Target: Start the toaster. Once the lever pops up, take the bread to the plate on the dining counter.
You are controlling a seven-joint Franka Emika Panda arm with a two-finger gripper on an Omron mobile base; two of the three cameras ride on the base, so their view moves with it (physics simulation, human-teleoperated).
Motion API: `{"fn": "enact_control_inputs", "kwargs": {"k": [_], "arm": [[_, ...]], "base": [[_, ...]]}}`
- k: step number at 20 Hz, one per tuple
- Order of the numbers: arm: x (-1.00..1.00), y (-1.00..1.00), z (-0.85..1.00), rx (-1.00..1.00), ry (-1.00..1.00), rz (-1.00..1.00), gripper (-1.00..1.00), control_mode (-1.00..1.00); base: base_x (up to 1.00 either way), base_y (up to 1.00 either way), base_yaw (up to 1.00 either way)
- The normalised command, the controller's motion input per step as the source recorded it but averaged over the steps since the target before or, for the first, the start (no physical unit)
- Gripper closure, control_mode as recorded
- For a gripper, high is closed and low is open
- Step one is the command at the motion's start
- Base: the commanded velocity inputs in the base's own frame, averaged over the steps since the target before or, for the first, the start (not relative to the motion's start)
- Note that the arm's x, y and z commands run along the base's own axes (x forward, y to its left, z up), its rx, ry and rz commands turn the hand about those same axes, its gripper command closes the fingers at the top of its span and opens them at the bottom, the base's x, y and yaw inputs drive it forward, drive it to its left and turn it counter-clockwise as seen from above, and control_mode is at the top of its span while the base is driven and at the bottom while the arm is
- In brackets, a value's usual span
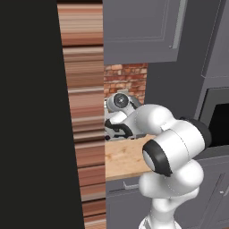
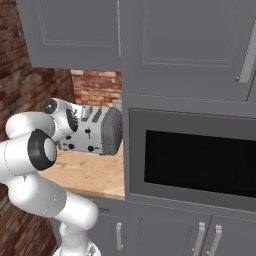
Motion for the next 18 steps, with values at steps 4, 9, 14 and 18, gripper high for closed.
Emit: {"fn": "enact_control_inputs", "kwargs": {"k": [4, 9, 14, 18], "arm": [[0.0, 0.0, 0.0, 0.0, 0.0, 0.0, -1.0, -1.0], [0.0, 0.0, 0.0, 0.0, 0.0, 0.0, -1.0, -1.0], [0.0, 0.0, 0.0, 0.0, 0.0, 0.0, -1.0, -1.0], [0.0, 0.0, 0.0, 0.0, 0.0, 0.0, -1.0, -1.0]], "base": [[0.0, 0.0, 0.0], [0.0, 0.0, 0.0], [0.0, 0.0, 0.0], [0.0, 0.0, 0.0]]}}
